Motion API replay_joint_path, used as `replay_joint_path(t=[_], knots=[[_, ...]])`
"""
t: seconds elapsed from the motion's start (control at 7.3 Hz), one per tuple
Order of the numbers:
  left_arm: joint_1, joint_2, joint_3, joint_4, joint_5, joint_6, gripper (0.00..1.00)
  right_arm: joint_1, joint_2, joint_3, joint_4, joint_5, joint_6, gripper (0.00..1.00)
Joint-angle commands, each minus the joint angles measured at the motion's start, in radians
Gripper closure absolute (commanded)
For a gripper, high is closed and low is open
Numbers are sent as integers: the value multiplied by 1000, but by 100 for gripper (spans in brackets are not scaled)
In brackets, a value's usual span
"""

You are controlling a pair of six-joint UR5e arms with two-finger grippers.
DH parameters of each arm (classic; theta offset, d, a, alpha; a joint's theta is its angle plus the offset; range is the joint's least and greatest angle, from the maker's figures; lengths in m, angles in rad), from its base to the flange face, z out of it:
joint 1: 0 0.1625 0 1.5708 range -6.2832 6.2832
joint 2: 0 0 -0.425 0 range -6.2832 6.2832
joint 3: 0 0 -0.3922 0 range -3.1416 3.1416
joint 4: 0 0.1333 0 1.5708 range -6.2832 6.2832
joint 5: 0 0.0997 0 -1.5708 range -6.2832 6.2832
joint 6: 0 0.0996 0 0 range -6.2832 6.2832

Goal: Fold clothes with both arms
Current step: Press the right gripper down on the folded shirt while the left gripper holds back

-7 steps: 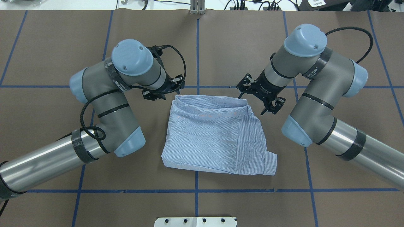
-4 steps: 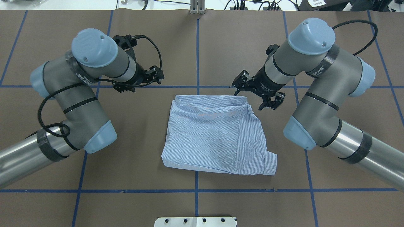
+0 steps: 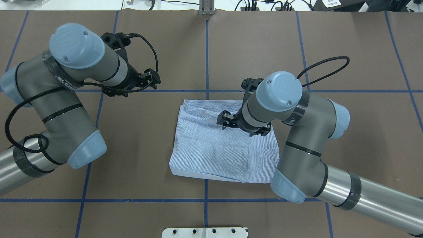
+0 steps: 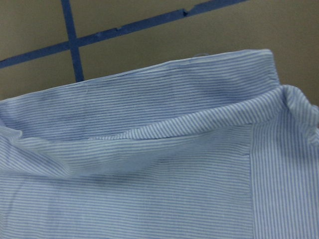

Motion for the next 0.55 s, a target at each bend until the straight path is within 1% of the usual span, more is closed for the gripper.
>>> replay_joint_path(t=[0.0,0.14,0.27,0.41], knots=[[-2,8,-2,4,0,1,0,-5,107,-142,-36,-66,-165,0],[-2,32,-2,1,-1,1,0,2,138,-220,-24,-86,-199,0],[-3,32,1,0,-2,1,0,16,176,-295,-18,-88,-225,0],[-3,33,0,1,-2,1,0,42,197,-337,-4,-88,-254,0]])
